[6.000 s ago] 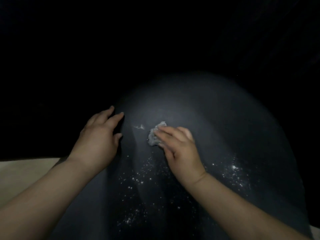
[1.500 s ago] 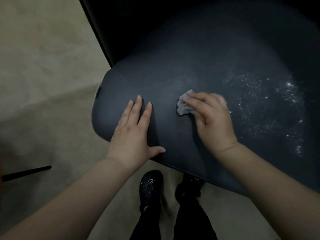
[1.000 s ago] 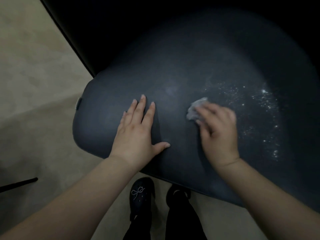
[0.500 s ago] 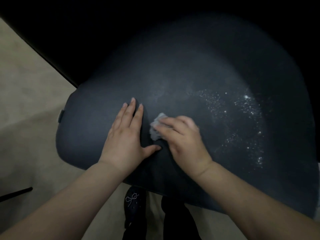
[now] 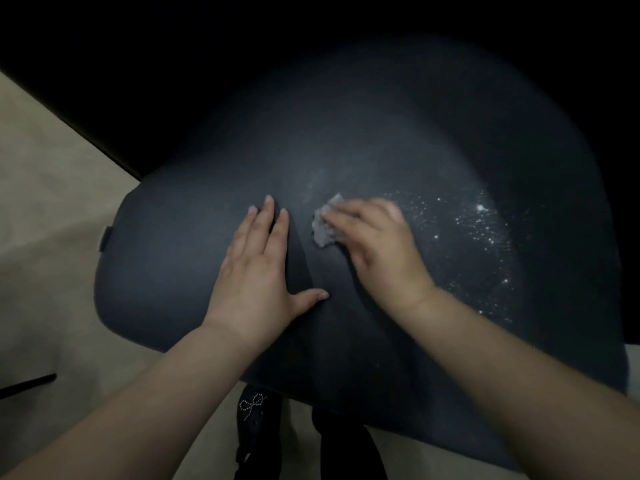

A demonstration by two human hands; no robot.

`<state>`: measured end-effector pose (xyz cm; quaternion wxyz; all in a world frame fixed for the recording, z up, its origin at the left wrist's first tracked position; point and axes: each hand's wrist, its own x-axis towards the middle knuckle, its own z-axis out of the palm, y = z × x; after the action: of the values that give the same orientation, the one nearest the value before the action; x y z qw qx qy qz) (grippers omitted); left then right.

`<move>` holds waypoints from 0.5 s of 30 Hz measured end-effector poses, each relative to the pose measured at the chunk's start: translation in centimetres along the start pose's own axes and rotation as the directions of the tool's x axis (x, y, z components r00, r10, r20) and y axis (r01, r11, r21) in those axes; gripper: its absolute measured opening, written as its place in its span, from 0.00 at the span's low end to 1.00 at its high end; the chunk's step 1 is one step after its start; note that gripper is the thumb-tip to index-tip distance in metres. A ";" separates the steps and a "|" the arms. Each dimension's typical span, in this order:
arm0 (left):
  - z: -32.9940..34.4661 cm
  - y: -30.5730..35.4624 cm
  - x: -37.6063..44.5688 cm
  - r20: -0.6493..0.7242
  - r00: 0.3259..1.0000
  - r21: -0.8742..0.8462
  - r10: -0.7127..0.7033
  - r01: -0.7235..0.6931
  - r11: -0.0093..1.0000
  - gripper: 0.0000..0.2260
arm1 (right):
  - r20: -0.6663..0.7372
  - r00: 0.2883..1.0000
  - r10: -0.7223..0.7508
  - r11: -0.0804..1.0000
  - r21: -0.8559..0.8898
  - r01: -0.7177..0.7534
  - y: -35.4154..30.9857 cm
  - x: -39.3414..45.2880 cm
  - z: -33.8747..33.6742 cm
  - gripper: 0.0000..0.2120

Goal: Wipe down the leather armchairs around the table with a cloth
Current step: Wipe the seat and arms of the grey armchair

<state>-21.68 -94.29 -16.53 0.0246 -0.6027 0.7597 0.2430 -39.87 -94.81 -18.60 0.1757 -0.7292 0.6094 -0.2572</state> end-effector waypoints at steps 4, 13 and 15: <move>0.0 1.2 0.9 0.000 1.000 -0.016 0.006 -0.006 1.000 0.53 | -0.165 0.962 0.218 0.974 -0.021 -0.224 3.2 2.3 -1.7 0.17; 0.6 3.6 2.3 0.022 0.998 -0.030 0.063 -0.062 0.998 0.52 | -0.111 0.978 0.176 0.981 -0.060 -0.184 2.4 -0.8 -1.9 0.18; 0.7 4.0 2.7 0.021 0.997 -0.026 0.074 -0.073 0.997 0.51 | -0.237 0.915 0.326 0.937 -0.049 -0.346 4.7 0.3 -3.2 0.18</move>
<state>-26.28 -95.81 -16.64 0.0163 -0.5719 0.7780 0.2596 -45.50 -95.84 -18.64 0.1142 -0.5868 0.7526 -0.2761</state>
